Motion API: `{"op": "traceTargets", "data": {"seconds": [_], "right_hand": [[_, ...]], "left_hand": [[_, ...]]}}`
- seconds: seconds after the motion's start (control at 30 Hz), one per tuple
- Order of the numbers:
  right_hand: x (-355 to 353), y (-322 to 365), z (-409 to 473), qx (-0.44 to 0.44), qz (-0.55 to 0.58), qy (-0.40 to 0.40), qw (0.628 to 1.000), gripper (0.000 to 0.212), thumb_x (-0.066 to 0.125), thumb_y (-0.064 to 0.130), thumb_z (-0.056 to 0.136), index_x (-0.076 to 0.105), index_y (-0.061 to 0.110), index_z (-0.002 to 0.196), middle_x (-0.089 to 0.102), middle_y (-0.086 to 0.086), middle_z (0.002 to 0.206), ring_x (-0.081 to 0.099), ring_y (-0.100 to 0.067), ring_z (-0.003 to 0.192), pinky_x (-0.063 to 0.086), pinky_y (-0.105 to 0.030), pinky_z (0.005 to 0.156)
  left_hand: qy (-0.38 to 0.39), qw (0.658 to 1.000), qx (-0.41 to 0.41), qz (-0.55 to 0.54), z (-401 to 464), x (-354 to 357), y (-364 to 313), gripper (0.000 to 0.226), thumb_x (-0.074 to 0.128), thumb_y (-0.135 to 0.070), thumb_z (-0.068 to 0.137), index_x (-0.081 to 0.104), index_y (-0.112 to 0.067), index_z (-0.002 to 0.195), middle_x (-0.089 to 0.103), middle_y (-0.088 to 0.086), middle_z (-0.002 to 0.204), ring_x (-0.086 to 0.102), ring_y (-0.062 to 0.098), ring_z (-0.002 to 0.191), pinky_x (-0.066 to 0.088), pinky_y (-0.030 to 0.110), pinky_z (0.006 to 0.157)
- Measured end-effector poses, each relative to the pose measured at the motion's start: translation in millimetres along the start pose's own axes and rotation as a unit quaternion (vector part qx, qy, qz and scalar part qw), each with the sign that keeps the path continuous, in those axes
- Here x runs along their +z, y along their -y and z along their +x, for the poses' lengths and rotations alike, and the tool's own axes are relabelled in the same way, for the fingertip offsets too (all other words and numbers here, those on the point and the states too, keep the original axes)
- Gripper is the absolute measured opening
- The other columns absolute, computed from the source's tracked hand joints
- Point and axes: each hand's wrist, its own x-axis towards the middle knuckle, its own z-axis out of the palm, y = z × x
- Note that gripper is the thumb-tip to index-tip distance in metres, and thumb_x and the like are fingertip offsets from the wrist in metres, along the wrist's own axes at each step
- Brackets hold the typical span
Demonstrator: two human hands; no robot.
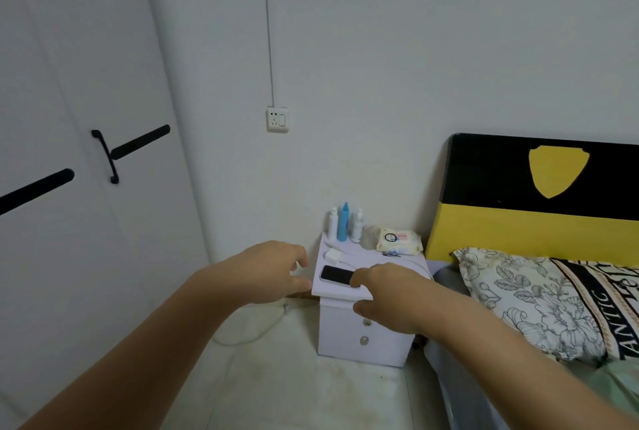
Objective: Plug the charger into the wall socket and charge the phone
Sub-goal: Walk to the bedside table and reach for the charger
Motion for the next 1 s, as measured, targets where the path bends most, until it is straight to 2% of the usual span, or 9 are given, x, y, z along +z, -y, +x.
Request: {"op": "traceTargets", "data": {"seconds": [0.2,0.3,0.43,0.57,0.73,0.9,1.0], "right_hand": [[-16.5,-27.3,71.5,-0.005,0.017,-0.008,1.0,0.034,0.046,0.029,0.092,0.05,0.015,0.123,0.058,-0.007,0.124,0.056,-0.024,0.108,0.047,-0.034,0.089],[-24.0,-47.2,109.9,-0.014,0.02,0.005,1.0,0.034,0.045,0.028,0.093,0.049,0.015,0.124,0.056,-0.008,0.127,0.054,-0.024,0.111,0.044,-0.031,0.086],[-41.2,-76.9,160.7,-0.012,0.018,0.018,1.0,0.037,0.045,0.029,0.094,0.047,0.016,0.129,0.053,-0.009,0.132,0.053,-0.026,0.115,0.044,-0.034,0.093],[-57.2,-95.2,207.3,-0.02,0.015,0.018,1.0,0.037,0.045,0.03,0.094,0.046,0.018,0.129,0.054,-0.008,0.13,0.054,-0.024,0.114,0.044,-0.034,0.095],[-66.8,-100.9,261.3,-0.038,0.027,0.039,0.998,0.038,0.045,0.031,0.093,0.046,0.018,0.129,0.054,-0.008,0.129,0.054,-0.025,0.111,0.044,-0.033,0.091],[-74.7,-99.8,322.0,-0.039,0.04,0.038,0.998,0.041,0.045,0.029,0.094,0.042,0.018,0.134,0.05,-0.009,0.133,0.051,-0.024,0.115,0.035,-0.024,0.08],[-78.3,-95.9,363.7,-0.023,0.048,0.031,0.998,0.043,0.044,0.029,0.093,0.04,0.021,0.136,0.047,-0.008,0.136,0.05,-0.024,0.117,0.037,-0.026,0.082]], "left_hand": [[0.006,1.0,-0.005,0.003,72.2,-9.2,19.5,0.043,0.053,-0.042,0.086,0.049,-0.024,0.124,0.055,-0.002,0.128,0.046,0.01,0.093,0.037,0.022,0.083],[0.001,1.0,-0.014,0.009,115.1,-18.1,23.5,0.042,0.052,-0.04,0.086,0.049,-0.023,0.124,0.054,-0.001,0.129,0.05,0.013,0.1,0.036,0.022,0.083],[-0.013,1.0,-0.016,0.011,172.5,-31.8,23.1,0.042,0.051,-0.039,0.088,0.048,-0.021,0.126,0.053,0.001,0.132,0.051,0.017,0.111,0.037,0.024,0.089],[-0.016,1.0,-0.02,-0.002,214.4,-41.1,30.8,0.042,0.051,-0.039,0.088,0.048,-0.02,0.125,0.053,0.002,0.132,0.052,0.017,0.111,0.039,0.025,0.09],[-0.009,0.999,-0.033,-0.013,258.3,-52.9,55.7,0.042,0.052,-0.039,0.088,0.048,-0.02,0.126,0.053,0.002,0.132,0.052,0.017,0.113,0.04,0.027,0.093],[-0.004,0.999,-0.032,-0.016,309.7,-67.3,90.9,0.043,0.052,-0.04,0.088,0.048,-0.021,0.126,0.053,0.001,0.131,0.052,0.017,0.112,0.041,0.028,0.093],[0.001,1.0,-0.02,-0.012,345.4,-78.7,116.6,0.042,0.052,-0.04,0.088,0.049,-0.021,0.125,0.054,0.001,0.13,0.053,0.017,0.111,0.041,0.027,0.092]]}}
